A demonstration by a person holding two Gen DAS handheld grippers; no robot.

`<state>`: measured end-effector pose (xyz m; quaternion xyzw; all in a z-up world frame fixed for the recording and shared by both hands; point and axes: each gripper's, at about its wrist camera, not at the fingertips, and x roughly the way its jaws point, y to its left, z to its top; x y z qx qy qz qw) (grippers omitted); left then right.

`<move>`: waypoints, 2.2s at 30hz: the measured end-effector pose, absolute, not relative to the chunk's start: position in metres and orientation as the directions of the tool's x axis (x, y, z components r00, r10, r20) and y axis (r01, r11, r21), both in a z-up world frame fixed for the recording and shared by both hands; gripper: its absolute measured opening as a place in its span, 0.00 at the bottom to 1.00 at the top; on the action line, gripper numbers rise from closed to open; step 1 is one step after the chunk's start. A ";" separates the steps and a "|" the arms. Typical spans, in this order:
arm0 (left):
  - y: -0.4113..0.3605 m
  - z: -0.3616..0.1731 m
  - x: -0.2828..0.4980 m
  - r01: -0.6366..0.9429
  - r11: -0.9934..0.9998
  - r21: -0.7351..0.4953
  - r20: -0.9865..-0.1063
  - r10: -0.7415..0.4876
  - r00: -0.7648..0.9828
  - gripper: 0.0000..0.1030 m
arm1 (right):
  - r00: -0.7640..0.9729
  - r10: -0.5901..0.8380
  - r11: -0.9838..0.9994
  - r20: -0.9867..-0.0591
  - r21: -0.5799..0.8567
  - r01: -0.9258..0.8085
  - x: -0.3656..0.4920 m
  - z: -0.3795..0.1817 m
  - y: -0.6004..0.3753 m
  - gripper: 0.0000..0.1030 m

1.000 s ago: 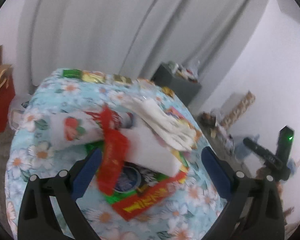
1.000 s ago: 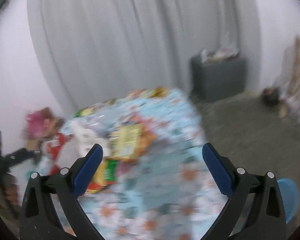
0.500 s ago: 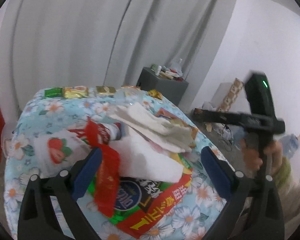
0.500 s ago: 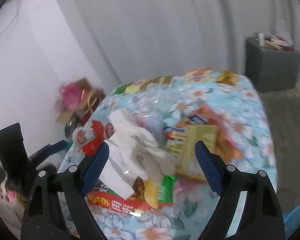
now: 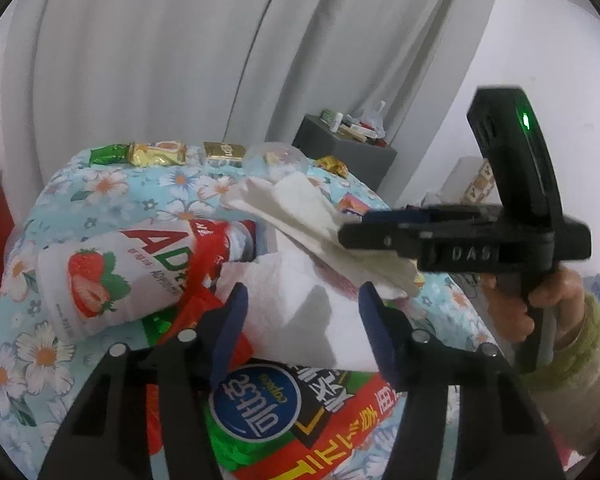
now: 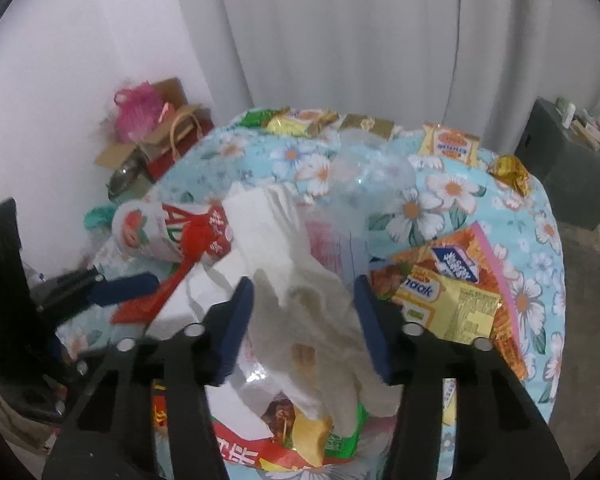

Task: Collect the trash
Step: 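Grasp the red wrapper with the left tool while the right tool grasps white tissue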

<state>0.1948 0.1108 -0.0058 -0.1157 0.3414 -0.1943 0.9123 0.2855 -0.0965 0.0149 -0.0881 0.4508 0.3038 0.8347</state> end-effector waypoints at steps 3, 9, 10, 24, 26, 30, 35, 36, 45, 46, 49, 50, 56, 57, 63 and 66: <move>0.121 -0.005 0.191 0.248 0.900 -0.359 -0.575 -0.423 0.700 0.52 | 0.400 0.424 0.804 -0.812 0.134 -0.579 0.284 0.013 -0.100 0.27; 0.135 -0.008 0.170 0.202 0.943 -0.266 -0.599 -0.325 0.731 0.52 | 0.402 0.448 0.806 -0.799 0.166 -0.568 0.282 0.016 -0.107 0.27; 0.136 -0.012 0.168 0.191 0.952 -0.239 -0.613 -0.301 0.730 0.53 | 0.404 0.453 0.805 -0.795 0.169 -0.569 0.281 0.017 -0.107 0.30; 0.135 -0.050 0.180 0.153 0.973 -0.170 -0.706 -0.229 0.670 0.40 | 0.394 0.416 0.804 -0.820 0.128 -0.581 0.281 0.008 -0.093 0.45; 0.140 -0.053 0.183 0.136 0.971 -0.195 -0.708 -0.236 0.666 0.36 | 0.396 0.404 0.806 -0.825 0.116 -0.581 0.280 0.006 -0.091 0.41; 0.148 -0.056 0.187 0.125 0.964 -0.233 -0.704 -0.256 0.662 0.23 | 0.403 0.389 0.815 -0.828 0.106 -0.570 0.281 0.004 -0.092 0.24; 0.151 -0.050 0.184 0.125 0.963 -0.237 -0.687 -0.257 0.679 0.12 | 0.413 0.407 0.829 -0.815 0.140 -0.542 0.281 0.008 -0.100 0.09; 0.152 -0.049 0.183 0.125 0.964 -0.236 -0.683 -0.256 0.684 0.11 | 0.416 0.411 0.831 -0.812 0.145 -0.537 0.281 0.010 -0.102 0.08; 0.158 -0.027 0.161 0.127 0.964 -0.234 -0.644 -0.252 0.722 0.08 | 0.465 0.438 0.850 -0.769 0.185 -0.494 0.269 0.033 -0.115 0.06; 0.159 -0.024 0.158 0.126 0.963 -0.236 -0.640 -0.252 0.726 0.08 | 0.472 0.444 0.850 -0.761 0.191 -0.491 0.267 0.037 -0.117 0.06; 0.162 -0.015 0.150 0.126 0.961 -0.246 -0.622 -0.256 0.740 0.08 | 0.490 0.474 0.845 -0.732 0.222 -0.486 0.260 0.049 -0.125 0.06; 0.163 -0.010 0.146 0.129 0.959 -0.251 -0.612 -0.260 0.747 0.08 | 0.494 0.482 0.844 -0.724 0.233 -0.483 0.259 0.053 -0.128 0.05; 0.163 0.016 0.127 0.152 0.949 -0.276 -0.563 -0.288 0.775 0.08 | 0.516 0.573 0.808 -0.636 0.333 -0.486 0.245 0.083 -0.148 0.05; 0.163 0.023 0.124 0.159 0.947 -0.279 -0.551 -0.294 0.781 0.08 | 0.521 0.585 0.802 -0.621 0.345 -0.488 0.243 0.087 -0.152 0.05; 0.151 0.055 0.109 0.215 0.929 -0.300 -0.488 -0.343 0.802 0.08 | 0.599 0.621 0.784 -0.506 0.376 -0.494 0.214 0.128 -0.183 0.05; 0.139 0.069 0.107 0.267 0.905 -0.330 -0.458 -0.401 0.794 0.08 | 0.635 0.617 0.786 -0.464 0.392 -0.478 0.199 0.141 -0.204 0.05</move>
